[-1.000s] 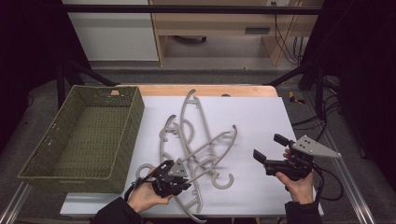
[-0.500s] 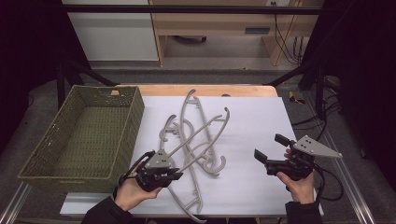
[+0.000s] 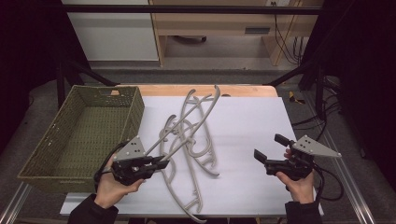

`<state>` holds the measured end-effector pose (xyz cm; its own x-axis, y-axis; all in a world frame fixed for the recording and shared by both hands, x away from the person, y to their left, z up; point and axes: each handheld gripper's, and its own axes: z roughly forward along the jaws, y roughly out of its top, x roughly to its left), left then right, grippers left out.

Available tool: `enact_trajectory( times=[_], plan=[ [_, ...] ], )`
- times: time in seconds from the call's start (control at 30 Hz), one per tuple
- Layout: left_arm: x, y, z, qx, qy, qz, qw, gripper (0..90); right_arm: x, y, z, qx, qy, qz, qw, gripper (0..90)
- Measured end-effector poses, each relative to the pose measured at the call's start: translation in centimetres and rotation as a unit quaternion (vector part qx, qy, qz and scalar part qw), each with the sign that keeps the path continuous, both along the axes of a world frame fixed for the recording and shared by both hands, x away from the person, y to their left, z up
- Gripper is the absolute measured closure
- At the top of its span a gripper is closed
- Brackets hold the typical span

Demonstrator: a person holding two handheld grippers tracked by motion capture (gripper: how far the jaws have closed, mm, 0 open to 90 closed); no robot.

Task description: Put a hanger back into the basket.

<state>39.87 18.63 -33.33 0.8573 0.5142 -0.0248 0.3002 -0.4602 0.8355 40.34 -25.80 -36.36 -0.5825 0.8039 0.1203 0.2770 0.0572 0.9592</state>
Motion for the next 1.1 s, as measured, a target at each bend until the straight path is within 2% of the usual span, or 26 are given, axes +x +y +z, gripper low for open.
enact_trajectory(
  times=[0.17, 0.3, 0.33, 0.37, 0.5, 0.77, 0.87, 0.9, 1.1],
  plan=[
    [0.5, 1.9, 1.7, -0.015, -0.015, 0.016, 0.9996, 82.1, -0.1, -0.1, 0.1, 0.000, 0.000, -0.001, 1.0000, 3.6],
    [1.0, 3.0, 3.5, -0.015, -0.024, 0.024, 0.9993, 82.1, -0.1, -0.2, 0.0, 0.001, 0.000, -0.002, 1.0000, 3.6],
    [1.0, 3.0, 3.5, -0.015, -0.024, 0.024, 0.9993, 82.1, -0.1, -0.2, 0.0, -0.001, -0.001, -0.001, 1.0000, 3.6],
    [1.4, 3.6, 4.5, -0.015, -0.025, 0.022, 0.9993, 82.1, -0.1, -0.1, 0.0, -0.001, 0.000, -0.002, 1.0000, 3.6],
    [2.1, 4.5, 5.6, -0.007, -0.027, 0.023, 0.9993, 82.1, -0.1, -0.1, 0.0, -0.002, -0.002, -0.001, 1.0000, 3.6],
    [3.9, 7.1, 6.7, -0.005, -0.028, 0.038, 0.9989, 82.0, 0.0, -0.1, -0.1, -0.004, 0.001, 0.000, 1.0000, 3.6],
    [4.2, 7.8, 6.9, 0.002, -0.031, 0.043, 0.9986, 82.0, 0.0, 0.0, -0.2, -0.006, 0.001, 0.001, 1.0000, 3.6],
    [4.3, 8.5, 7.0, 0.010, -0.030, 0.050, 0.9982, 82.0, 0.1, 0.0, -0.2, -0.005, 0.003, 0.000, 1.0000, 3.6],
    [4.5, 10.2, 7.0, 0.013, -0.034, 0.060, 0.9975, 82.1, 0.1, 0.1, -0.2, -0.007, 0.005, 0.002, 1.0000, 3.5]
  ],
)
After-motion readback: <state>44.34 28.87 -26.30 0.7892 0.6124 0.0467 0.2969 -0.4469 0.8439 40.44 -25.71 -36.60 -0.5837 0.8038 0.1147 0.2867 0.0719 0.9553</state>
